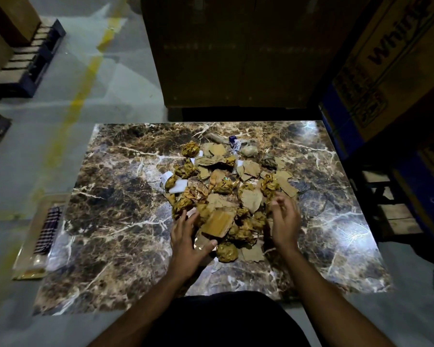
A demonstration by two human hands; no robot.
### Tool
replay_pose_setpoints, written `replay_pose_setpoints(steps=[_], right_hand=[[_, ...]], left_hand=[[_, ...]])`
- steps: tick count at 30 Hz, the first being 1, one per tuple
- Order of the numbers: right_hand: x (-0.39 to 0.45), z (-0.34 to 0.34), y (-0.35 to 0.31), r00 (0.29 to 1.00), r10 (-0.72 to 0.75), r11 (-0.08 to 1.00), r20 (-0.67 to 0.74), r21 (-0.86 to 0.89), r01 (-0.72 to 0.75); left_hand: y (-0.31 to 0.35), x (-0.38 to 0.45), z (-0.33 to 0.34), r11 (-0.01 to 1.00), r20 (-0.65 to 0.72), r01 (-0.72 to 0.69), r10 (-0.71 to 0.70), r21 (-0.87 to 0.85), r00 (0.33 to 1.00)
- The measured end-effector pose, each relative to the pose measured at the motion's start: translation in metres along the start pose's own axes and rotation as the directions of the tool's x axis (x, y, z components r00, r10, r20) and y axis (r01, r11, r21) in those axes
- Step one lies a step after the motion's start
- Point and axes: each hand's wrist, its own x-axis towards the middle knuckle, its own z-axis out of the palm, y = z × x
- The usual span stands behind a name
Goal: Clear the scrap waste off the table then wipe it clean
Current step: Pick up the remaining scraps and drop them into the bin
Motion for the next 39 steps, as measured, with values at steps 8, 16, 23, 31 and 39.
replay_pose_setpoints(steps=[8, 16, 23, 31, 39], right_hand=[[-0.041, 0.015, 0.033, 0.985, 0.089, 0.996, 0.146, 0.011, -0.091], [-0.059, 0.052, 0.001, 0.952, -0.021, 0.981, 0.306, 0.188, -0.039], [-0.045, 0.058, -0.026, 0.922, 0.049, 0.913, 0.384, 0.357, -0.197], [-0.04, 0.048, -0.064, 0.95, 0.033, 0.825, 0.31, 0.529, -0.201], [-0.034, 0.045, -0.085, 0.959, -0.02, 0.8, 0.281, 0.579, -0.154]], left_hand=[[0.035, 0.011, 0.017, 0.937, -0.039, 0.109, -0.129, -0.332, 0.991], [0.064, 0.02, 0.045, 0.947, -0.02, 0.08, -0.091, -0.313, 0.996], [0.09, 0.025, 0.047, 0.83, -0.141, 0.086, -0.193, -0.55, 0.971], [0.134, 0.029, 0.029, 0.746, -0.22, 0.002, -0.198, -0.666, 0.955], [0.153, 0.039, 0.018, 0.689, -0.319, -0.093, -0.208, -0.719, 0.925]])
